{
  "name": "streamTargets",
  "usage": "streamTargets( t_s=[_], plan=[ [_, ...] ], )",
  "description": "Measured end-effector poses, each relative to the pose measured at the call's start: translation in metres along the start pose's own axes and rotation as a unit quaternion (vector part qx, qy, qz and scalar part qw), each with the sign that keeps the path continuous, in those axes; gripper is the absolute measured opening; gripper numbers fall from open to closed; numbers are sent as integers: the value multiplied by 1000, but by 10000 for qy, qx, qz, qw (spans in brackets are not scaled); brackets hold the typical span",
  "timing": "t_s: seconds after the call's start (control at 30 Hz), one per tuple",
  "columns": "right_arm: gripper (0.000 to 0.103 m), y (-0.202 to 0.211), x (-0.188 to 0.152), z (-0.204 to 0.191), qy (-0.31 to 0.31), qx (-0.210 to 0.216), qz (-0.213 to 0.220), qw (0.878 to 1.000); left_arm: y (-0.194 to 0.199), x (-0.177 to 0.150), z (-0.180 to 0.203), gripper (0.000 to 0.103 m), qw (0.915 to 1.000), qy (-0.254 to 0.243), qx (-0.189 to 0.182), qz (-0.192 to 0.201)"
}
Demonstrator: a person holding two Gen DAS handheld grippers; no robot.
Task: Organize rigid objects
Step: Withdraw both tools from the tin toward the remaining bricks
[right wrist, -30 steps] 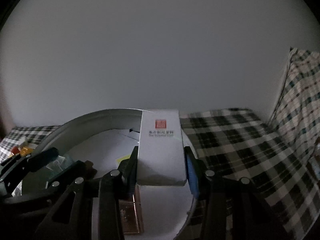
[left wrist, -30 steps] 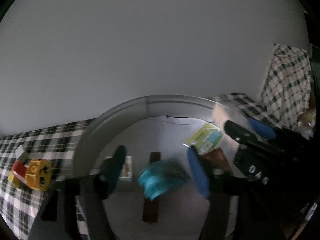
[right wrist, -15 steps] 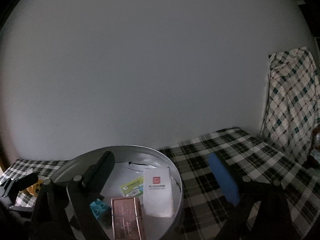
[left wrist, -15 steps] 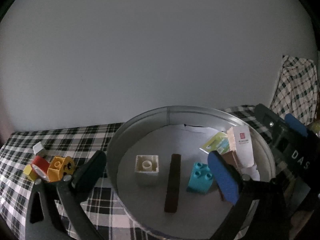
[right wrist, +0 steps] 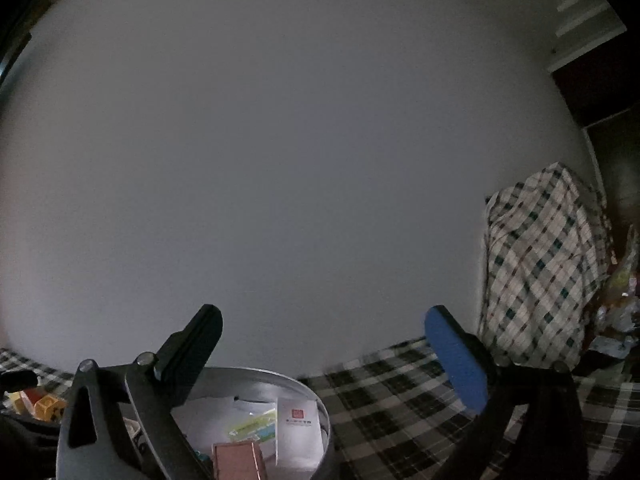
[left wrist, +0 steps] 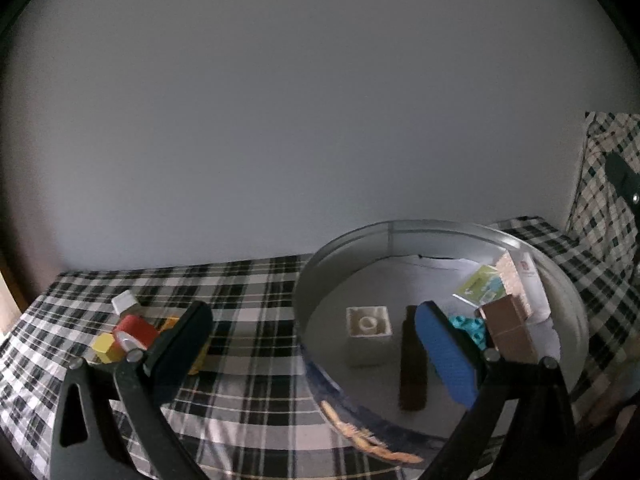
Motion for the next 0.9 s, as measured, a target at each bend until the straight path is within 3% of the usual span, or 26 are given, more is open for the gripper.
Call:
streamTargets(
  t_s=[0.4, 0.9],
  plan=[
    [102, 21, 3, -2, 83, -203, 26, 9998, 5, -6, -15, 103, 9995, -237, 184, 94],
    [102, 54, 11, 5, 104, -634, 217, 9977, 12, -7, -61, 103, 9998, 102, 171, -37]
  ],
)
Point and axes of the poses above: each gripper's, at about its wrist camera, not at the fingertips, and y roughly against the way its jaws point, z to its right, x to its top, the point moved 9 cm from there along -y, roughly the way its jaws point, and after that the axes turned 13 degrees about y, right-handed, at the moved point
